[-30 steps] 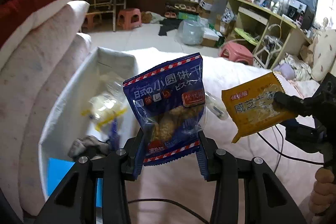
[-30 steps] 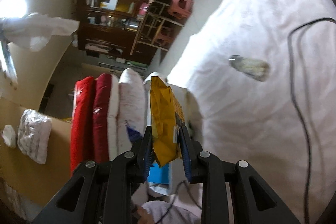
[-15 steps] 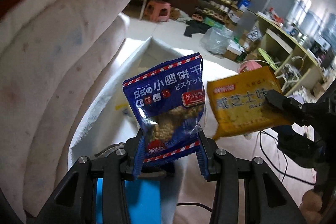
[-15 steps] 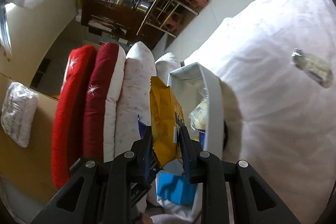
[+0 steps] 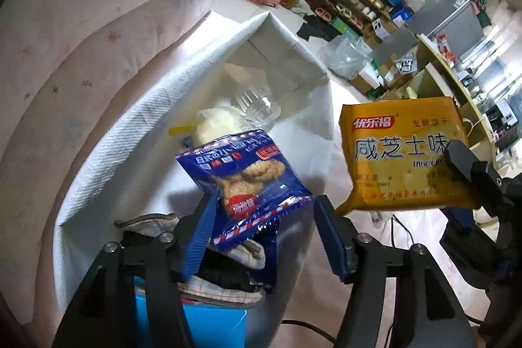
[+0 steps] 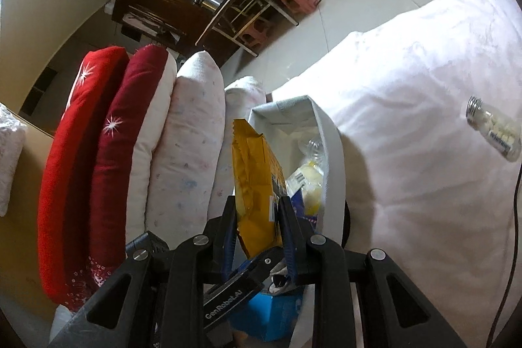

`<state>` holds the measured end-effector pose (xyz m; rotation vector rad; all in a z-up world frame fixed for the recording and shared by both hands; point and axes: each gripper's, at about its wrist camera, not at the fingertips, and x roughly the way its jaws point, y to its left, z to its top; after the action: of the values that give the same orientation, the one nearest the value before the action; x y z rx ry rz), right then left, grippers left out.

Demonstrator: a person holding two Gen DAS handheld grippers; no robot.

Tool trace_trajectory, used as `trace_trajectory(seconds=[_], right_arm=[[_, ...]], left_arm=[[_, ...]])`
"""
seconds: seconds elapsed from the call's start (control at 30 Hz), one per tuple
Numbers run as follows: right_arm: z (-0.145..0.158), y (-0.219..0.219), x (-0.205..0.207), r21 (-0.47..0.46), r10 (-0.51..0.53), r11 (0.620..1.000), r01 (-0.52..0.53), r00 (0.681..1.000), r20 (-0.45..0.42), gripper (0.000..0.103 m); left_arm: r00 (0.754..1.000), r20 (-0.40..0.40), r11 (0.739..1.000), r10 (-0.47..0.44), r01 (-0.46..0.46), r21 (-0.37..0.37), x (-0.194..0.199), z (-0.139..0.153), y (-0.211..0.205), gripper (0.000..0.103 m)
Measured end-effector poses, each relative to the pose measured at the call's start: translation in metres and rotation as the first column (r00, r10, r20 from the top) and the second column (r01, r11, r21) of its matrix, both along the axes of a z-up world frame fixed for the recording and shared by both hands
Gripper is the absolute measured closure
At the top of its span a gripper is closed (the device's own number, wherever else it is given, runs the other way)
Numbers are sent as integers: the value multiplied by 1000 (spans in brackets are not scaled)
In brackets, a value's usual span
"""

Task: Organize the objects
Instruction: 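Carry both packets over the white tray and open both grippers to drop them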

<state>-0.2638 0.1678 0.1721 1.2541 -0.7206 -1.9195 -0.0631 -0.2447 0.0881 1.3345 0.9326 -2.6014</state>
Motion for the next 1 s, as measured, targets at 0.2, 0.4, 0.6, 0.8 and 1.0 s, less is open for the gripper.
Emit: trace_trajectory(seconds=[0.2,0.4,0.6,0.8,1.0], right_arm=[[7,-3,-8,20,-28,999,28,1000,-12,79],[-4,-27,-21,-9,-22,1000,23,999,40,79],[-48,-60,-34,1,-23,1000,23,985,168,77],[-70,-73,-36,96,20,994,-43,973,232,76],[-30,-39,-37,165,51,984,-67,994,102,66]], left_arm=[[993,-82,991,82,-90,-98,28,33,-11,38],[984,-131,991,122,-128,-40,42,48,-26,14],[978,-167,982,121,-143,-121,46,59,-23,34],[988,-132,957,80,-113,-266,38,54,-4,34],[997,-80,977,7,-24,-214,25,39,4,34]])
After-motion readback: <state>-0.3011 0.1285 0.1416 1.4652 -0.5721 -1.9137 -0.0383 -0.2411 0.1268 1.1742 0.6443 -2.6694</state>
